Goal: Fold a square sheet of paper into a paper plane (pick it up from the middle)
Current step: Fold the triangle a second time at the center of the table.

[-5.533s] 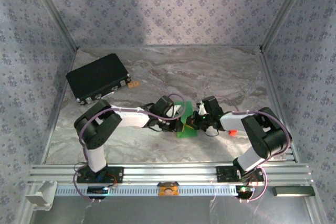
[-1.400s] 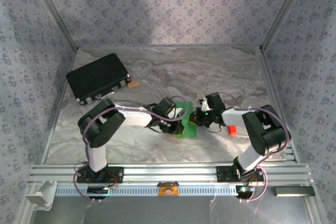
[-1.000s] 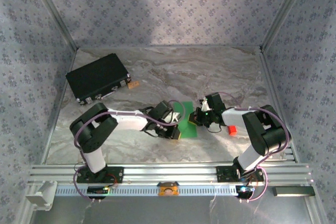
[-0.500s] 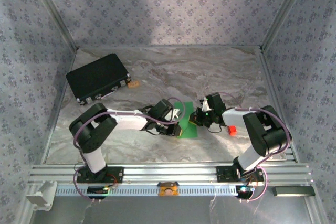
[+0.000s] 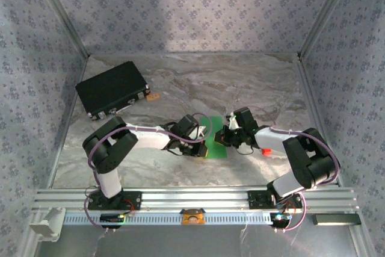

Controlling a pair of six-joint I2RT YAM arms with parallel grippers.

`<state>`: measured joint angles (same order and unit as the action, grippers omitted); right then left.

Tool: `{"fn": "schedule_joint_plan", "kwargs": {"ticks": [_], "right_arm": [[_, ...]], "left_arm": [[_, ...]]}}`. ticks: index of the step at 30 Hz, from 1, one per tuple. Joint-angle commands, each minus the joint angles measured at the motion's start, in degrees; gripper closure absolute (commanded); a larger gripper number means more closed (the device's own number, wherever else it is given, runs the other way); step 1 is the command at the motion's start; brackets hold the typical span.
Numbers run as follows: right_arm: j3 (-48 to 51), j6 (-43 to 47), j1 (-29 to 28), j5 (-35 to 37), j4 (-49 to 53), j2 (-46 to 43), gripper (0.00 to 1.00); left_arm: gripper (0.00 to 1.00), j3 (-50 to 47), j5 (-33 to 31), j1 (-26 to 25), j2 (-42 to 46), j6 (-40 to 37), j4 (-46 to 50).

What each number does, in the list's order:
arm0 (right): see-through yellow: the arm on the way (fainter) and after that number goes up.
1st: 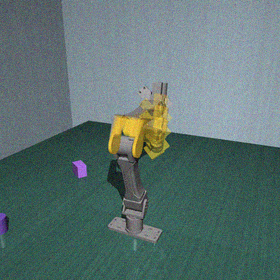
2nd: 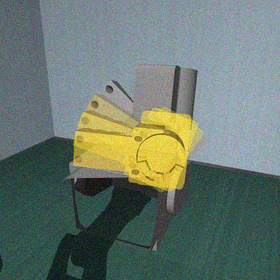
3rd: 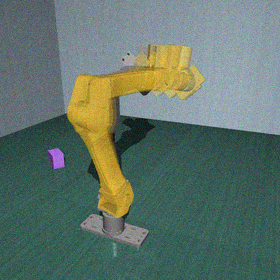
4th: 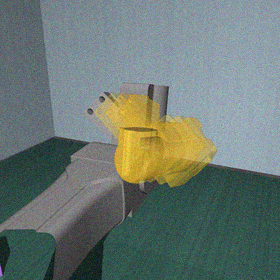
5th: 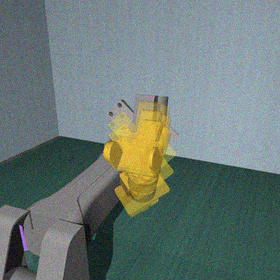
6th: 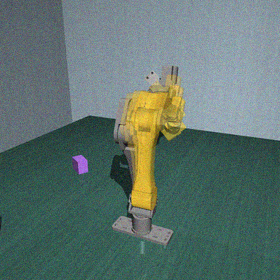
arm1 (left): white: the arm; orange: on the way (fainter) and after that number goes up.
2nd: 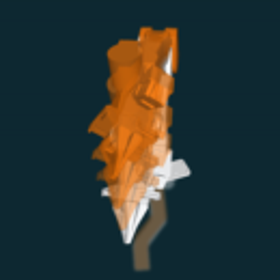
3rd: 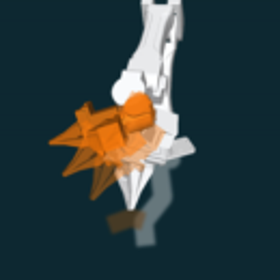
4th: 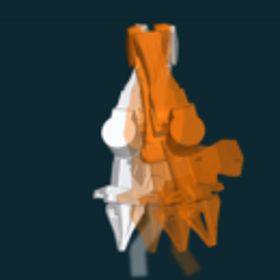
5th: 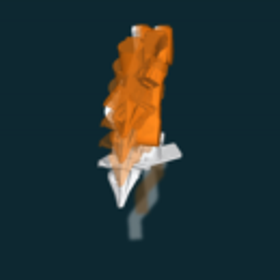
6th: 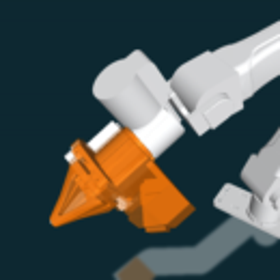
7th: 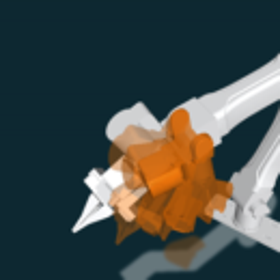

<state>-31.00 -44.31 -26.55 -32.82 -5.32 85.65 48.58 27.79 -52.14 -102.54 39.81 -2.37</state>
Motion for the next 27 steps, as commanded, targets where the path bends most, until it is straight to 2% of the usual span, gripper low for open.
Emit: {"fn": "schedule_joint_plan", "kwargs": {"ticks": [1, 4, 8, 27], "right_arm": [[-0.22, -1.60, -2.98, 0.01, 1.90, 1.55, 1.00], [0.23, -2.01, -4.76, 1.06, 1.87, 3.91, 1.00], [0.17, -1.29, -4.07, 3.22, 3.15, 6.00, 1.00], [-5.03, 4.56, 11.45, 3.53, 6.53, 5.59, 0.99]], "left_arm": [[1.00, -0.07, -1.82, 0.02, -1.58, 0.41, 2.13], [1.00, 0.27, -1.69, 0.02, -1.86, 0.35, 2.33], [1.00, 0.03, -1.78, 0.02, -1.95, 0.48, 2.28], [1.00, -0.16, -0.81, -0.24, -2.93, 0.50, 1.16]]}}
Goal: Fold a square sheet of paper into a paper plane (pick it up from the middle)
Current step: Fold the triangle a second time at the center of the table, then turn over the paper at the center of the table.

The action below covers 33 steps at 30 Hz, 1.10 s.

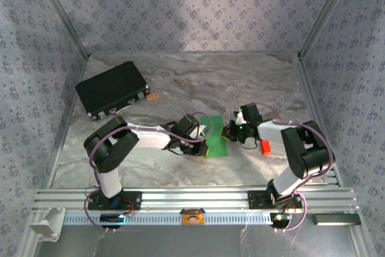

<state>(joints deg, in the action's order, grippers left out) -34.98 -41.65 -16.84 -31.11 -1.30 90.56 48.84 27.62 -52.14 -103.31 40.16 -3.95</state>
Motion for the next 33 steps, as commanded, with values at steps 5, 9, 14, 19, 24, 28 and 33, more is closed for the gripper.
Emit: {"fn": "schedule_joint_plan", "kwargs": {"ticks": [5, 9, 14, 19, 24, 28, 33], "right_arm": [[-0.11, 2.01, 3.01, 1.81, 3.36, -3.68, 0.98], [2.75, 0.75, 2.08, 2.44, 4.72, -11.63, 0.96], [6.78, -2.05, -0.23, 9.03, 11.87, -20.74, 0.94], [13.10, -6.92, -2.72, 11.01, 11.43, -28.07, 0.88], [15.53, -9.48, -3.73, 11.44, 12.15, -32.98, 0.73], [15.09, -9.25, -4.58, 9.42, 11.55, -33.30, 0.69], [13.42, -9.28, -7.08, 8.48, 11.18, -30.05, 0.65]], "left_arm": [[1.00, -0.40, -0.90, -0.59, -1.58, 0.24, 2.73], [0.98, 0.88, -1.37, -0.95, 1.12, 0.16, 3.10], [0.89, 4.93, -4.70, -0.95, 5.34, -1.29, 6.27], [0.83, 9.55, -4.56, 0.72, 4.67, -3.78, 8.97], [0.84, 12.96, -2.05, 2.22, 0.59, -5.93, 10.99], [0.87, 14.35, -2.87, 3.00, -2.01, -6.85, 12.34], [0.94, 15.75, -4.62, 3.34, -5.49, -8.16, 12.71]]}}
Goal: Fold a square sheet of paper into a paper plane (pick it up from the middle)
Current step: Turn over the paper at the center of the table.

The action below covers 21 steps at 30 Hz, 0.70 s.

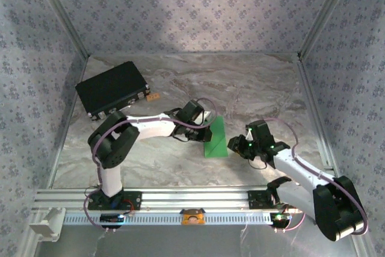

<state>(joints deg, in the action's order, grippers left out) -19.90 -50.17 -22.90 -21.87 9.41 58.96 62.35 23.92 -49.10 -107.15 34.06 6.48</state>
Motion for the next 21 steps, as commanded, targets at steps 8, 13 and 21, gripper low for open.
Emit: {"fn": "schedule_joint_plan", "kwargs": {"ticks": [8, 13, 21], "right_arm": [[-5.32, -0.21, -4.92, -1.70, 0.38, 8.63, 0.66], [-5.66, -0.67, -5.23, 0.92, 2.08, 10.76, 0.61], [-6.07, -0.96, -5.47, -2.23, -3.90, 14.63, 0.59]], "left_arm": [[0.97, -0.17, -0.68, -0.29, -3.65, -1.11, 1.08], [0.97, -2.73, 0.20, -0.65, -3.15, 0.32, -0.91], [0.98, -3.07, 0.44, -0.74, -2.80, 0.48, -1.70]]}}
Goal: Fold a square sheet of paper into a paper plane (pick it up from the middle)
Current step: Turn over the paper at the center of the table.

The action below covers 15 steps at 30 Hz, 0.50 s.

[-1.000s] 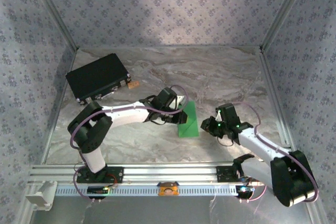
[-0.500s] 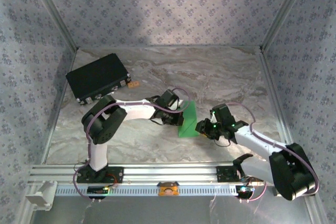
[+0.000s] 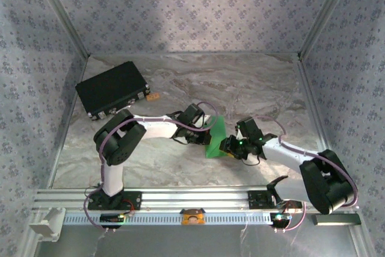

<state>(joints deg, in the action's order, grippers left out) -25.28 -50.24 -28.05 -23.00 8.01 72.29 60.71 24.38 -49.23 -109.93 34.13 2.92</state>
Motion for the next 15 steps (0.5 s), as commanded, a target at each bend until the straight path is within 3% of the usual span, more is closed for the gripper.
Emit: {"fn": "schedule_joint_plan", "kwargs": {"ticks": [1, 8, 15], "right_arm": [[-0.86, -0.92, -0.22, -1.73, -3.87, 1.37, 0.59], [-4.58, 1.30, 2.44, -3.83, -6.76, 3.51, 0.51], [-6.05, 2.34, 5.42, -7.41, -10.72, 7.79, 0.51]], "left_arm": [[0.98, -1.38, -0.13, -0.61, -0.11, 0.40, 1.99], [0.98, -1.44, -0.20, -0.67, -0.02, 0.30, 2.18], [0.98, -2.18, 0.16, -0.65, 0.33, 1.33, 0.03]]}}
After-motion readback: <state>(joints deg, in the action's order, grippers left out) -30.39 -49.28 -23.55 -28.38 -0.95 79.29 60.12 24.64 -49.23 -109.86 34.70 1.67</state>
